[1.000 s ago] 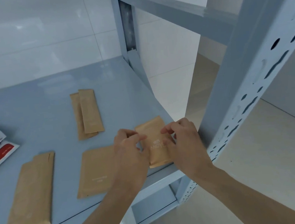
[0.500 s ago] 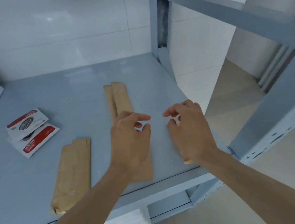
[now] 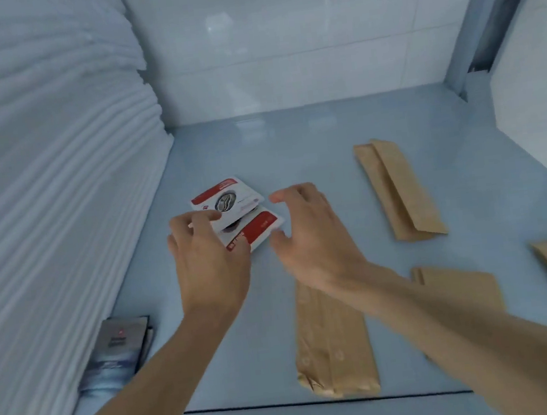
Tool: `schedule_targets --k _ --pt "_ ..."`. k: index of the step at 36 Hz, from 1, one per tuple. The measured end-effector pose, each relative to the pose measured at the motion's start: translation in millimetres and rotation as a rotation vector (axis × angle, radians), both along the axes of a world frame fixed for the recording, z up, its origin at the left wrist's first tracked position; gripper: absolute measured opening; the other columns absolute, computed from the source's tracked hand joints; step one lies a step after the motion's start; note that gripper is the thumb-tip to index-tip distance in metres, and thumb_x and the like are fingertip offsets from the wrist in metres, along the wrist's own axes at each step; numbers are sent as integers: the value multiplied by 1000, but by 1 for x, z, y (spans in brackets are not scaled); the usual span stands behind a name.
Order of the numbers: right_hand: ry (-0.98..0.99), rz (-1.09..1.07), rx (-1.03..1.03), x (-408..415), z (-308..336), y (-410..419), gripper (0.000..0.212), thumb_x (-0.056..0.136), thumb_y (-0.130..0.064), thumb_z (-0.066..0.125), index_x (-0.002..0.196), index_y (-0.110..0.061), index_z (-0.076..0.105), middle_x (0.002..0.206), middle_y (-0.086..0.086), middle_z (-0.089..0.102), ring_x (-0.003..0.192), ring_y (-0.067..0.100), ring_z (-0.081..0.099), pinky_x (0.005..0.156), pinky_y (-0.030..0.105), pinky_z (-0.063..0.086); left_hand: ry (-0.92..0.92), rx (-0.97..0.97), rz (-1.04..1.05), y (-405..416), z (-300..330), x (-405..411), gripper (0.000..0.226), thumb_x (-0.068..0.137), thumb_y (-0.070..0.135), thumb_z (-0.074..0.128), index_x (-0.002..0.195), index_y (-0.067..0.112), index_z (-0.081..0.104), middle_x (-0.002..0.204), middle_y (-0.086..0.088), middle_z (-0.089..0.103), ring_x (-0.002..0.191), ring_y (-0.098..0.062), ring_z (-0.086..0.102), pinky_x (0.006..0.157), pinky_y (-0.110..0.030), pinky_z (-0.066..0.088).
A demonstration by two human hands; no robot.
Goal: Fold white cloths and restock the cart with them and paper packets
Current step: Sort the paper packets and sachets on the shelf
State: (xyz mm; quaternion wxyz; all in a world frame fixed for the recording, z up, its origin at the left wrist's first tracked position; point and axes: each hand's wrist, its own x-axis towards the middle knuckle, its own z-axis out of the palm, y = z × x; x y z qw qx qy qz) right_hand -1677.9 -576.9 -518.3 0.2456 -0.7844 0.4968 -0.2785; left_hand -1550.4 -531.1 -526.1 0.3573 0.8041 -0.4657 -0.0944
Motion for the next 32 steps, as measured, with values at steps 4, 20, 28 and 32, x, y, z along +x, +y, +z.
schedule_targets --k 4,20,28,32 --pt "-30 -21 92 39 -6 -29 54 95 -21 53 147 -18 39 142 5 41 132 22 36 92 28 35 112 175 97 -14 -12 21 69 86 36 72 143 14 39 140 -14 39 131 -30 30 104 -36 30" --pt "-303 -428 206 57 -23 -103 24 95 -25 58 110 -6 60 111 14 67 101 33 64 90 46 52 293 57 45 -28 -22 26 77 79 -7 63 145 22 37 122 -6 51 114 -24 49 95 -44 50" --pt "-691 -476 539 22 -4 -100 22 98 -23 51 106 -6 61 88 7 64 65 23 65 58 32 56 373 47 94 -26 -21 24 77 79 -11 60 145 21 37 126 -3 40 114 -23 51 94 -43 52" --pt "-404 -323 594 32 -9 -72 17 90 -20 58 93 -10 71 92 8 74 83 25 71 78 41 60 346 41 121 -23 -21 23 73 80 -9 64 144 17 39 129 -6 47 113 -22 53 97 -39 50"
